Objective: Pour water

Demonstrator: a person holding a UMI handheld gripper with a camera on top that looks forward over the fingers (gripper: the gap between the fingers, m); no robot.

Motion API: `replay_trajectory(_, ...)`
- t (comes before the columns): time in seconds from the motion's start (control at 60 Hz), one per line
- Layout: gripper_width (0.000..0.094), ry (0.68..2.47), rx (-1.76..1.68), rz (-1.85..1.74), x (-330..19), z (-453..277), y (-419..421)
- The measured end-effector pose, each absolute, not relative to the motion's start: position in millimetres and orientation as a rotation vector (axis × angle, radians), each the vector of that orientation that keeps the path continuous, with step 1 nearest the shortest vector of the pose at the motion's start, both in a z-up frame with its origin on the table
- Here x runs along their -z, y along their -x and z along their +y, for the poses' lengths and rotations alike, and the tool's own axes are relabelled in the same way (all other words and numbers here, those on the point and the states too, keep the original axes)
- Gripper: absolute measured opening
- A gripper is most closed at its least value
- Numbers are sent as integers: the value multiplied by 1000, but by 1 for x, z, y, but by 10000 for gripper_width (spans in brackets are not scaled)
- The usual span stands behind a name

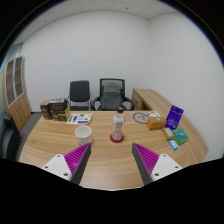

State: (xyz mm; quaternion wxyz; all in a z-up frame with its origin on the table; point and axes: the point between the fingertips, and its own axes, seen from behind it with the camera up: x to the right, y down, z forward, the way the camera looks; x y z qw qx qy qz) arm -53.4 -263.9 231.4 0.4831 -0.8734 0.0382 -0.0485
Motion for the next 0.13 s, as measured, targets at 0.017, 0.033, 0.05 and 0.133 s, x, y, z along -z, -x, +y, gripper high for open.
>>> replay_trajectory(0.017, 855, 2129, 114, 92, -231, -265, 55)
replay_trajectory(0.033, 856, 2127, 107, 94, -231, -266, 56)
replay_trajectory(0.05, 855, 2126, 99, 100, -231, -266, 57)
replay_trajectory(0.133, 855, 2128, 82, 120, -232, -267, 61)
